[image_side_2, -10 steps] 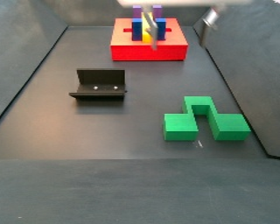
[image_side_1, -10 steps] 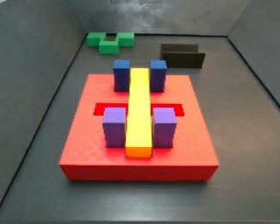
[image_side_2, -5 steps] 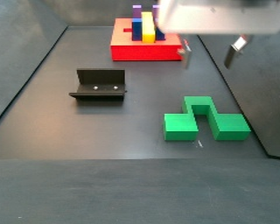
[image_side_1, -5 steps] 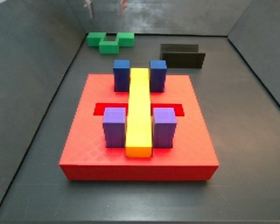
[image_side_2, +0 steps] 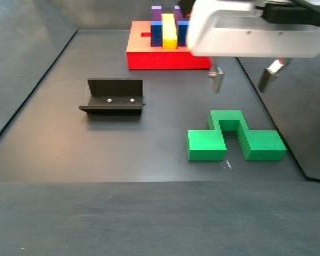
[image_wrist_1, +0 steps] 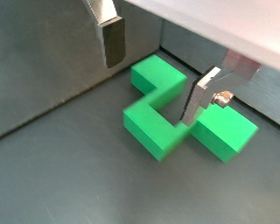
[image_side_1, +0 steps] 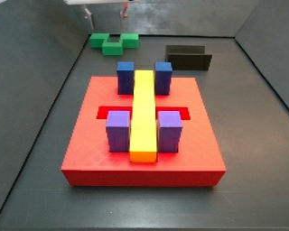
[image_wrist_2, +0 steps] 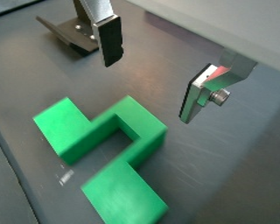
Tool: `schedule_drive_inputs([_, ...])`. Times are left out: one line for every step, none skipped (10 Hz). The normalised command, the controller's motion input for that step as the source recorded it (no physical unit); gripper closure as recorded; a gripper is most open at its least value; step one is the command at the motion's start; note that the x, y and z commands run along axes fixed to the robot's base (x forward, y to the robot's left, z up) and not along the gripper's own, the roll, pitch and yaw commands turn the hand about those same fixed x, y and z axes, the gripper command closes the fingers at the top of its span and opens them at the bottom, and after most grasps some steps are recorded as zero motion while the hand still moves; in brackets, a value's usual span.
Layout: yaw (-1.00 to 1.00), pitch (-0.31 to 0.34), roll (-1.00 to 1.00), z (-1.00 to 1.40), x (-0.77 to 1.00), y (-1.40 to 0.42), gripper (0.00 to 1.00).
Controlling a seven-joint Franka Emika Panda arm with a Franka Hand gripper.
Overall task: Pick up the green object. Move up. Place the green object on the fixture. Regrasp the green object. Move to above the board. Insert the green object.
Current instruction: Pick up the green object.
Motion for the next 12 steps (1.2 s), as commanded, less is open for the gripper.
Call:
schedule_drive_inputs([0.00, 0.000, -0.03, -0.26, 0.43, 0.00, 0.00])
schedule_drive_inputs([0.00, 0.000, 0.00, -0.31, 0.17, 0.00, 0.00])
schedule_drive_inputs([0.00, 0.000, 0.00, -0.38, 0.00, 0.07, 0.00])
schedule_drive_inputs([0.00, 0.000, 0.00, -0.35, -0.06, 0.15, 0.00])
schedule_drive_inputs([0.00, 0.000, 0.00, -0.28, -0.16, 0.16, 0.00])
schedule_drive_inputs([0.00, 0.000, 0.00, -0.25, -0.03, 0.07, 0.00])
schedule_drive_inputs([0.00, 0.000, 0.00, -0.26, 0.01, 0.00, 0.00])
schedule_drive_inputs([0.00, 0.000, 0.00, -0.27, 0.05, 0.00, 0.00])
schedule_drive_inputs([0.00, 0.000, 0.00, -0.29, 0.07, -0.02, 0.00])
schedule_drive_inputs([0.00, 0.000, 0.00, -0.31, 0.09, 0.00, 0.00])
schedule_drive_inputs([0.00, 0.000, 0.00, -0.28, 0.07, 0.00, 0.00])
schedule_drive_inputs([0.00, 0.000, 0.00, -0.27, 0.05, 0.00, 0.00])
